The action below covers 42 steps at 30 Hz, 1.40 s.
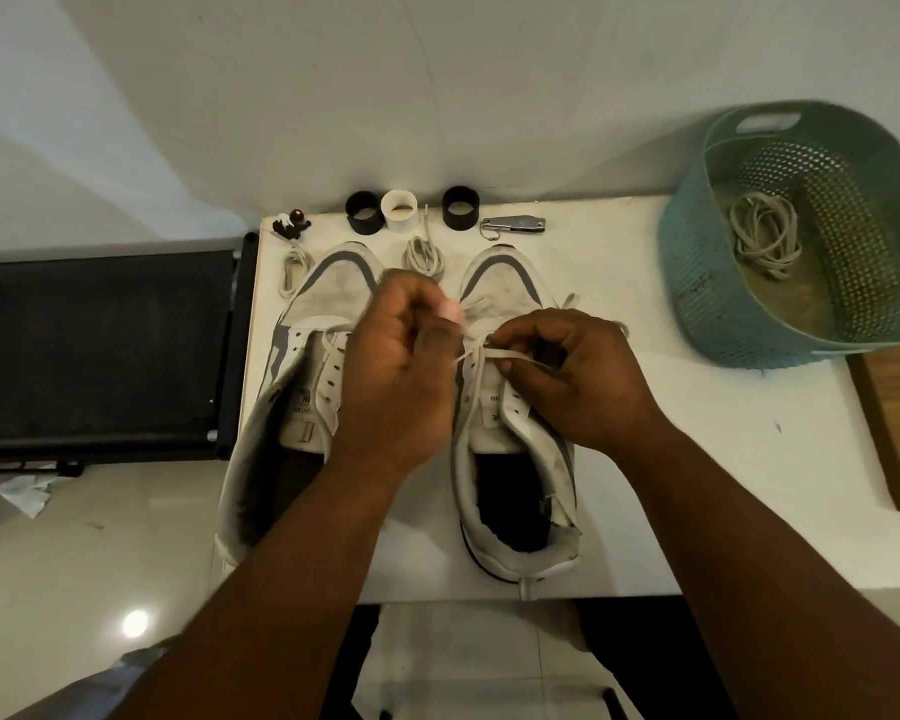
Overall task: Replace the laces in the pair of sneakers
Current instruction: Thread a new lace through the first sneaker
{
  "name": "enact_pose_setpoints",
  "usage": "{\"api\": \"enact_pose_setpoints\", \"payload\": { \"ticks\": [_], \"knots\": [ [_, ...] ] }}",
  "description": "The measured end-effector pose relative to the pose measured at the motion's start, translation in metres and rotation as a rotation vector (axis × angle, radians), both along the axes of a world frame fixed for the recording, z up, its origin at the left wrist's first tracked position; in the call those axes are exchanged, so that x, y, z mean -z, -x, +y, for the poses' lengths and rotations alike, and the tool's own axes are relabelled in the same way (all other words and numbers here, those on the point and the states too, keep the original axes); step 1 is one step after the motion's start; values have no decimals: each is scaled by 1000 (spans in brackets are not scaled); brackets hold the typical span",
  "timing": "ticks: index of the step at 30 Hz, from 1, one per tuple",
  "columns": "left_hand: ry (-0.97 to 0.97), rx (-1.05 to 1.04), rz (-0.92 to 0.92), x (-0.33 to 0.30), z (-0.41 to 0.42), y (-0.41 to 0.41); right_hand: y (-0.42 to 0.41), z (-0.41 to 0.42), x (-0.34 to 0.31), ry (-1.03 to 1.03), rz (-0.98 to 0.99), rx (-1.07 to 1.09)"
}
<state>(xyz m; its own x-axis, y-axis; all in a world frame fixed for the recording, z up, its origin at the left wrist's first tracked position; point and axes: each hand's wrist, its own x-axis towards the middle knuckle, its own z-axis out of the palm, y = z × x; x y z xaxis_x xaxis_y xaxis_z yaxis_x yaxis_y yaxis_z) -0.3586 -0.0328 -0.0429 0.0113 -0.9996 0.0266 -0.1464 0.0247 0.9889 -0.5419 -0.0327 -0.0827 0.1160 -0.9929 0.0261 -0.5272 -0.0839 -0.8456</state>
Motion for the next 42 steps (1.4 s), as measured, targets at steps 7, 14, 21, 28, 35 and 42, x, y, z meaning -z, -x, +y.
{"api": "enact_pose_setpoints", "payload": {
  "ticks": [7,14,21,28,35,42],
  "knots": [
    [-13,173,-885,4,0,-9,-2,1,0,32,64,11],
    [-203,122,882,-12,-11,-5,-2,3,3,65,100,36],
    [88,174,-690,-7,-6,-10,0,3,4,142,280,87],
    [-109,190,-837,-16,-9,-13,6,1,-1,-45,392,191],
    [-224,28,539,-21,-8,2,6,4,-3,-77,315,191],
    [-24,27,262,-7,-4,15,6,3,-1,-76,299,152]
  ]
}}
